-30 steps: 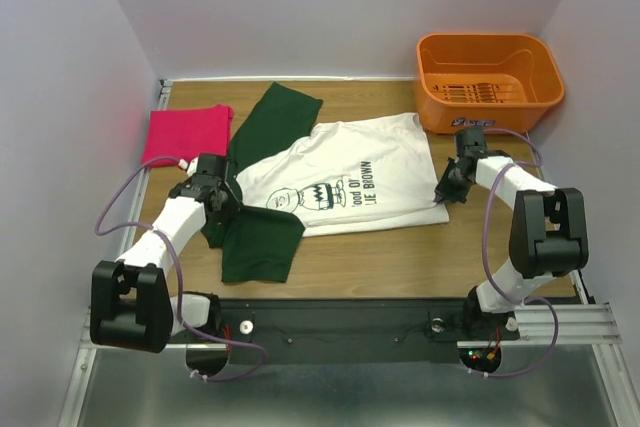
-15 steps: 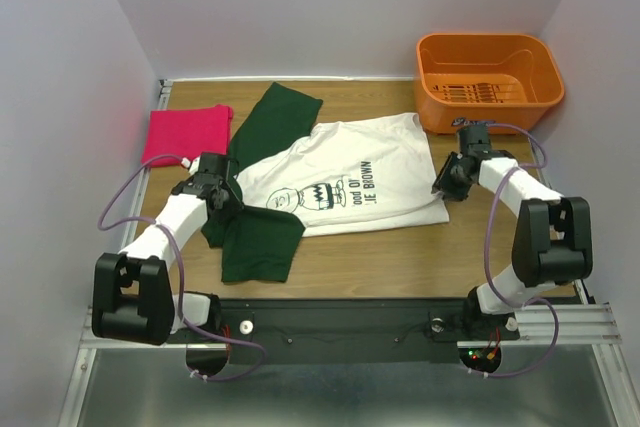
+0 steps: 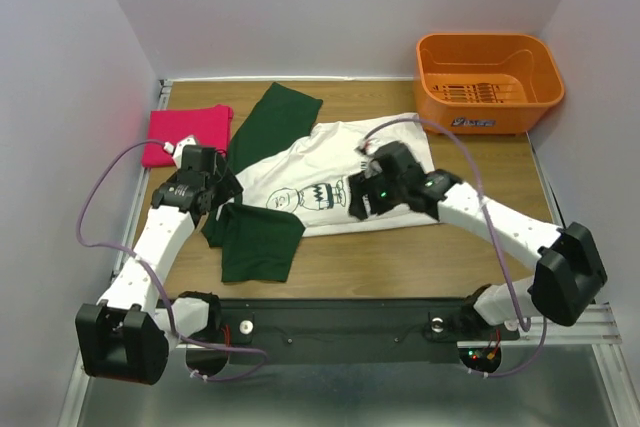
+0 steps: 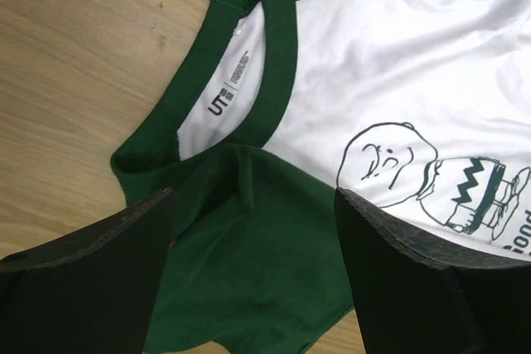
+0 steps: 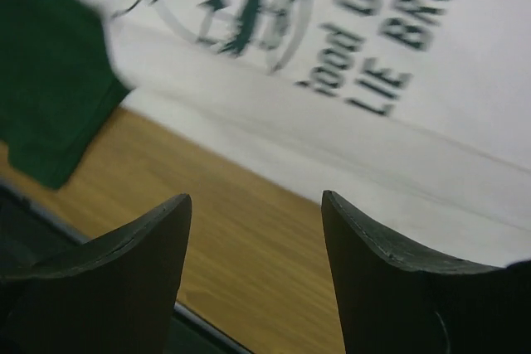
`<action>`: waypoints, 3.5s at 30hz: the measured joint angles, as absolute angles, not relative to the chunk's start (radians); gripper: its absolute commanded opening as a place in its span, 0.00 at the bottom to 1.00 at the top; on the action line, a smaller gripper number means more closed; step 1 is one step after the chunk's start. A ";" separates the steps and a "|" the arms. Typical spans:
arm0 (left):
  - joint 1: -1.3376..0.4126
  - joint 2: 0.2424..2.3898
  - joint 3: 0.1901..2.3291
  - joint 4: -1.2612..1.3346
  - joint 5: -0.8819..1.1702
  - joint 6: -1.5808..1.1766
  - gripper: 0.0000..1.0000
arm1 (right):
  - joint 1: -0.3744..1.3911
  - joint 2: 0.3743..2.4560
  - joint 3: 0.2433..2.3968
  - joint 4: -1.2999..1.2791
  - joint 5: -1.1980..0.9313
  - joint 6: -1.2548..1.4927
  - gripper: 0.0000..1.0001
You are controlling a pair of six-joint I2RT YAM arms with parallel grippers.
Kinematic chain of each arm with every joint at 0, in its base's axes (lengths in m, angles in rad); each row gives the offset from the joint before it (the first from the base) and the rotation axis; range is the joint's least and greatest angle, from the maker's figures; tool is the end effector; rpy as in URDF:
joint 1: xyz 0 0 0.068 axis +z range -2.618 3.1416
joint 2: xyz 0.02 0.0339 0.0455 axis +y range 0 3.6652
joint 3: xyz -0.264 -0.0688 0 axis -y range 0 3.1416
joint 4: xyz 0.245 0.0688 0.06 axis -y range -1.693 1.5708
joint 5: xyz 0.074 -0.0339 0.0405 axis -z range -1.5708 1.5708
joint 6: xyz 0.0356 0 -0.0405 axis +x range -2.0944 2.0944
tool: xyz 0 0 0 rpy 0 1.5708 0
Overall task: Fold and stack the t-shirts
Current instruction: Fold the tshirt
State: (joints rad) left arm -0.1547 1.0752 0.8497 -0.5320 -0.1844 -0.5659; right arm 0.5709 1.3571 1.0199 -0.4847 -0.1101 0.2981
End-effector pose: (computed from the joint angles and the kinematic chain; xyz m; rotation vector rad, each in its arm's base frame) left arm 0.2242 -0.0284 0.2745 -0.5629 2.2478 -0.1512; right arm 0.2415 0.1598 0.2669 -0.3865 2.4249 0.5288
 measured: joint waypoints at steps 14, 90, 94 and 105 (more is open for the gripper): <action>-0.155 0.962 0.971 -0.659 -0.225 -0.553 0.88 | 1.159 1.752 1.248 -0.360 -0.093 0.071 0.59; -0.149 1.012 0.839 -0.625 -0.101 -0.518 0.79 | 0.820 2.178 1.765 -0.323 -0.054 0.231 0.19; -0.149 1.047 0.804 -0.607 -0.098 -0.522 0.78 | 0.777 2.204 1.798 -0.325 -0.088 0.319 0.26; -0.149 1.148 0.760 -0.523 -0.054 -0.519 0.78 | 0.669 2.203 1.760 -0.330 -0.051 0.430 0.69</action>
